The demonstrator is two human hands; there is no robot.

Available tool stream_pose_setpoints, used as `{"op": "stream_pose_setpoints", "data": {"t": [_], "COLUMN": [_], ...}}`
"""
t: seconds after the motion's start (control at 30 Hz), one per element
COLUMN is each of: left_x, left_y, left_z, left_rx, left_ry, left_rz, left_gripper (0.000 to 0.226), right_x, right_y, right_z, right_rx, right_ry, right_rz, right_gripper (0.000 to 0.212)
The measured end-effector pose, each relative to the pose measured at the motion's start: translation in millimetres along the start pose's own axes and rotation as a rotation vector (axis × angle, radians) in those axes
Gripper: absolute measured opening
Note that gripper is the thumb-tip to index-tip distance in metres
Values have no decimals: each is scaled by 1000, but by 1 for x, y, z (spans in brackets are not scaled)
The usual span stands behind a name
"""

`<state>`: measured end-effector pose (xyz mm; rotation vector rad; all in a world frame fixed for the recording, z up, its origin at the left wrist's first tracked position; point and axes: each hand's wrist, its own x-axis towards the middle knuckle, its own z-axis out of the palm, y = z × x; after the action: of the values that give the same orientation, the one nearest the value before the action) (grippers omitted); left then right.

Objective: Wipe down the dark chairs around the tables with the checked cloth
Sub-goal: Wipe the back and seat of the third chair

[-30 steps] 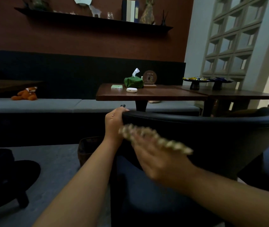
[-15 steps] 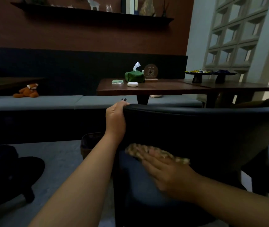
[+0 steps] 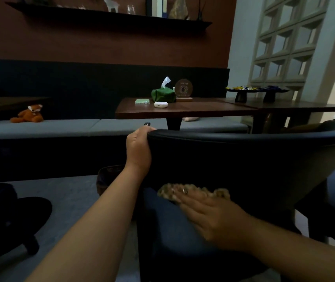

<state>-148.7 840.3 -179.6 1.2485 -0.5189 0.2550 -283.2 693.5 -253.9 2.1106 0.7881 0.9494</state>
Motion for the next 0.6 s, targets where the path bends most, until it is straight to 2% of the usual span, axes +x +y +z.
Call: {"op": "stream_pose_setpoints", "data": {"t": [0.07, 0.13, 0.23, 0.3, 0.4, 0.5, 0.57, 0.6], "left_x": [0, 0, 1, 0, -1, 4, 10, 11], "left_y": [1, -2, -5, -5, 1, 12, 22, 31], "left_z": [-1, -1, 0, 1, 1, -9, -19, -20], "left_rx": [7, 11, -20, -39, 7, 247, 623, 822], "left_ry": [-10, 7, 44, 53, -1, -131, -260, -346], "left_rz": [-12, -13, -13, -24, -40, -49, 36, 92], "left_gripper": [38, 38, 34, 32, 35, 29, 17, 23], "right_x": [-2, 2, 10, 13, 11, 12, 10, 8], "right_y": [1, 10, 30, 34, 25, 21, 20, 18], "right_z": [-3, -13, -35, -40, -31, -32, -36, -37], "right_rx": [24, 24, -31, -82, -140, -129, -109, -106], "right_ry": [-68, -2, 155, 209, 204, 220, 275, 305], "right_rz": [-74, -57, 64, 127, 132, 187, 283, 336], "right_gripper": [53, 49, 35, 38, 45, 46, 46, 46]}}
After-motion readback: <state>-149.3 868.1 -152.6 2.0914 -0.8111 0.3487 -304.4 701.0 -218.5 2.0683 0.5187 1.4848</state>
